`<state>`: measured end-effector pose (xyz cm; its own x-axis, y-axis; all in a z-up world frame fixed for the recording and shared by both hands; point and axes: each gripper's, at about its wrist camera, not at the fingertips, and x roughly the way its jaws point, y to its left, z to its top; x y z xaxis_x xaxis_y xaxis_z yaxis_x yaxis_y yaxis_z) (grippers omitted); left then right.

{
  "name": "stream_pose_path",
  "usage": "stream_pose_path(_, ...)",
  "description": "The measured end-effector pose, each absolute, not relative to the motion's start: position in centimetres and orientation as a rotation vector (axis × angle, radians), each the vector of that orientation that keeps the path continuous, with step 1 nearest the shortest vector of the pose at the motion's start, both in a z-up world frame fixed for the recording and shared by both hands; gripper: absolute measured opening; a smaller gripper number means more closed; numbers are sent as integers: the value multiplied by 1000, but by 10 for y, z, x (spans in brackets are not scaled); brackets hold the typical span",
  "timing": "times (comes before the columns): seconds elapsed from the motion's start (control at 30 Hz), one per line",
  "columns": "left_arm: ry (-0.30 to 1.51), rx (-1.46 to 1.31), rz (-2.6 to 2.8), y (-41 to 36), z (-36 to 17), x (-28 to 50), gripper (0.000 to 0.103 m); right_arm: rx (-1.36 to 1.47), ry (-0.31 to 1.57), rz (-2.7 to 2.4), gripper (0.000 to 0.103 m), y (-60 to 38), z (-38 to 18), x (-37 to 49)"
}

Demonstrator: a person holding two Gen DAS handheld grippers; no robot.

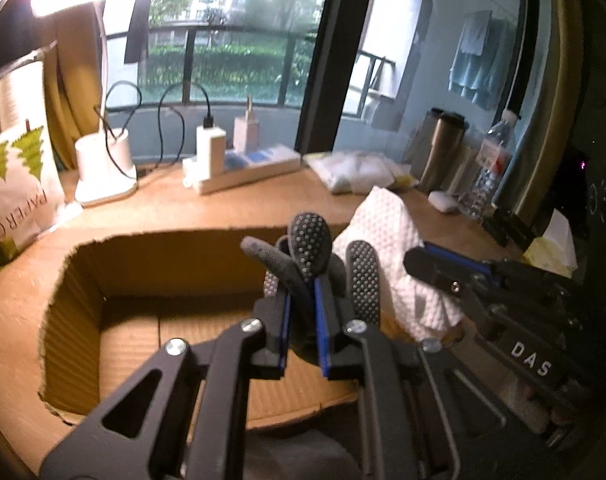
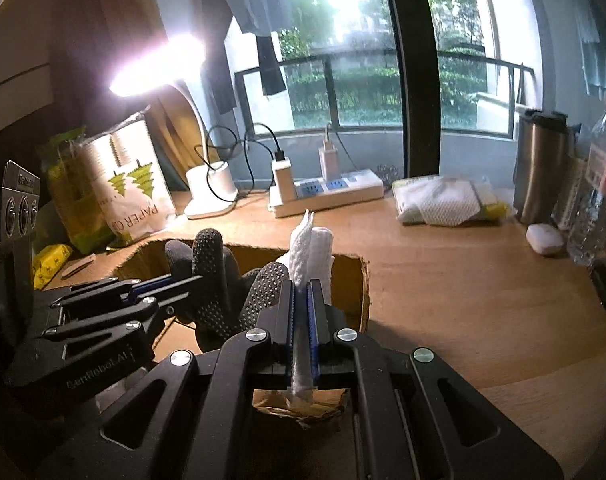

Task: Organize soft objects
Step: 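Lift the gloves and white cloth with both tools over the cardboard box, then lower both items into the box and open both tools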

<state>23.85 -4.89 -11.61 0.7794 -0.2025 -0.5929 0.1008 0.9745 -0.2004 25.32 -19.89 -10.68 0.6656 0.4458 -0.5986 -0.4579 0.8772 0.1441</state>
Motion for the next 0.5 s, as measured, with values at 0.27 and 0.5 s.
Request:
stream_pose_path(0.27, 742, -174, -173, -53, -129, 247, 19, -30, 711, 498, 8, -196, -120, 256)
stream_pose_path(0.5, 713, -178, -170, -48, -118, 235, 28, -40, 688, 488, 36, -196, -110, 247)
